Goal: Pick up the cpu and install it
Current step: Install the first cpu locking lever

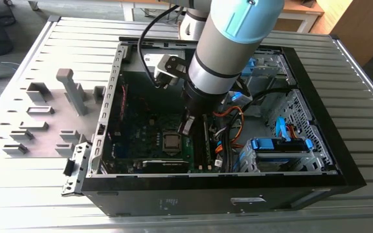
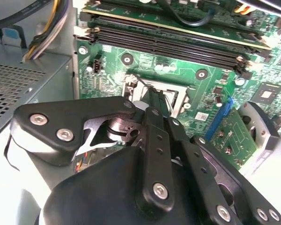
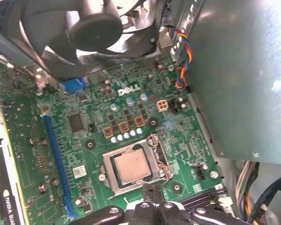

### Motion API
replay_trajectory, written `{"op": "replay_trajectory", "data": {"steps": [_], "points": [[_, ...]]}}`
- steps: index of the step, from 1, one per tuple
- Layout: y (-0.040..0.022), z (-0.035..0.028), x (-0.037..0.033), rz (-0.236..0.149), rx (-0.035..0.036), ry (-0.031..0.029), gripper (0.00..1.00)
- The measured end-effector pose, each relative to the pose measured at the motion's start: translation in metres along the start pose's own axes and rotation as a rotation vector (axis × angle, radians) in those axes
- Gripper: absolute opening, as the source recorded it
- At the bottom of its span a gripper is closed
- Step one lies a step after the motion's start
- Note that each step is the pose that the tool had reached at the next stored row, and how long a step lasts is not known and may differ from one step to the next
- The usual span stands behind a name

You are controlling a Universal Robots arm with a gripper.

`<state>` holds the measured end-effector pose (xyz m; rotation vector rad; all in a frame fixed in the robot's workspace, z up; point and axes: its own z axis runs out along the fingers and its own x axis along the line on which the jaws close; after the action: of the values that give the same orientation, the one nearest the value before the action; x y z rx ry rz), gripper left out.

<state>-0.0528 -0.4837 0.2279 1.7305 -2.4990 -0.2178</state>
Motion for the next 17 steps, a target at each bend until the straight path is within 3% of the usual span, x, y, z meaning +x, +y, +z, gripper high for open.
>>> {"op": "replay_trajectory", "data": {"steps": [7,13,17], "points": [[-0.0018,0.0028,0.0035,0.007,0.0153,0.0399,0.11],[-0.0029,0.0072,0.0047,0.011,0.024,0.0628,0.11],[-0.0036,0.011,0.0047,0.015,0.0324,0.0849,0.11]]}}
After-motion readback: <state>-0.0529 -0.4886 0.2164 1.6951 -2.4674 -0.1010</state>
